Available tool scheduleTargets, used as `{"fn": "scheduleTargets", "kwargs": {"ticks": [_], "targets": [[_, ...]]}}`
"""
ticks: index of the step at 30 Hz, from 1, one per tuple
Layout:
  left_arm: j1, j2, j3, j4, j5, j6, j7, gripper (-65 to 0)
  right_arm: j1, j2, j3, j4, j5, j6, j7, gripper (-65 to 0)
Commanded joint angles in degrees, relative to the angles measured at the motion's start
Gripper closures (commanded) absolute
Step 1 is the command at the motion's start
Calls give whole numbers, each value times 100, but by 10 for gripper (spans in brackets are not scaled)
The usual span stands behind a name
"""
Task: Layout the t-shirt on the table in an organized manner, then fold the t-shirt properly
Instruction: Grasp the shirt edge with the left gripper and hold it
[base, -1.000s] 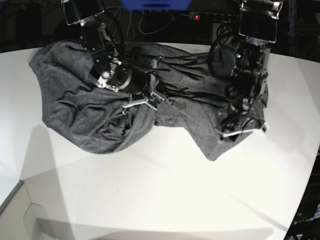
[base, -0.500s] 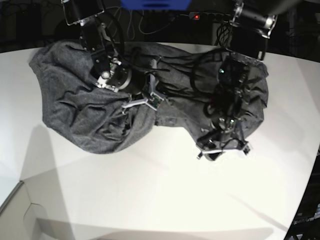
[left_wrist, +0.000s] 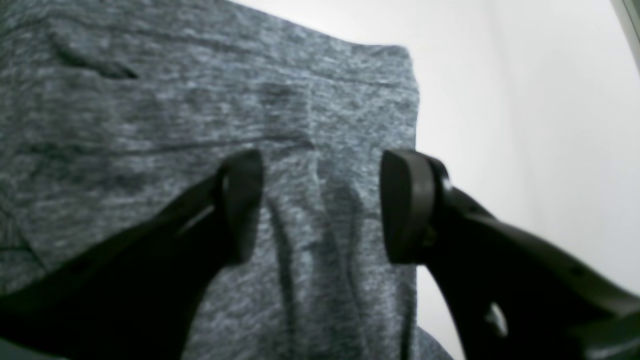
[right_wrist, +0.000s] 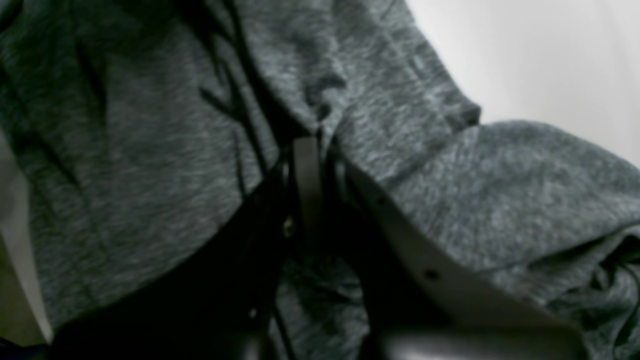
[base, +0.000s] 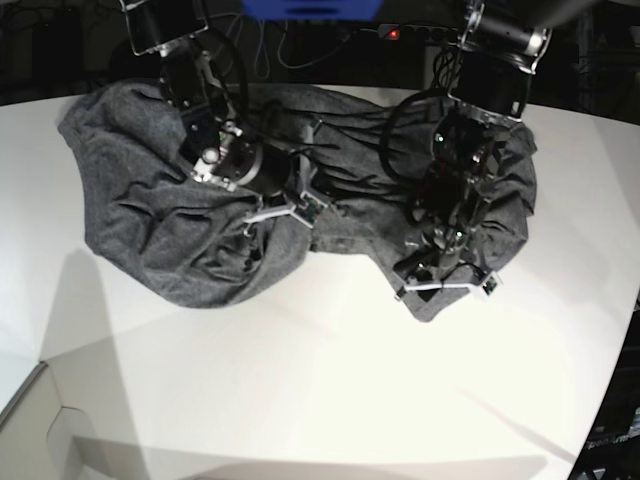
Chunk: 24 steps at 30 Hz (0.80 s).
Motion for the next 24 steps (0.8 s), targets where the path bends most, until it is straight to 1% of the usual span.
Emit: {"fn": "scheduleTargets", "kwargs": {"ticks": [1, 5, 12, 13, 15, 16, 17, 18, 20, 21, 24], "targets": [[-102, -12, -12, 72, 41, 78, -9, -346, 66, -32, -4, 88, 86, -5, 132, 0], [-102, -12, -12, 72, 41, 78, -9, -238, 66, -32, -4, 88, 86, -5, 132, 0], [-49, -29, -12, 2, 41, 78, 0, -227, 66, -32, 22, 88, 86, -5, 132, 0], [-22, -38, -12, -42, 41, 78, 17, -211, 66, -32, 22, 88, 86, -5, 132, 0], [21, -38, -12, -51, 41, 78, 96, -140, 66, -32, 22, 88, 86, -5, 132, 0], [21, -38, -12, -51, 41, 78, 123, -86, 66, -32, 22, 88, 86, -5, 132, 0], [21, -38, -12, -51, 41, 78, 131, -12, 66, -32, 22, 88, 86, -5, 141, 0], [21, -38, -12, -51, 41, 78, 140, 0, 66, -32, 22, 88, 86, -5, 141, 0], [21, -38, -12, -60, 41, 78, 140, -11, 66, -32, 22, 88, 86, -5, 141, 0], [21, -47, -12, -60, 41, 78, 140, 0, 66, -32, 22, 88, 86, -5, 141, 0], [109, -47, -21, 37, 23, 78, 114, 0, 66, -32, 22, 88, 86, -5, 141, 0]]}}
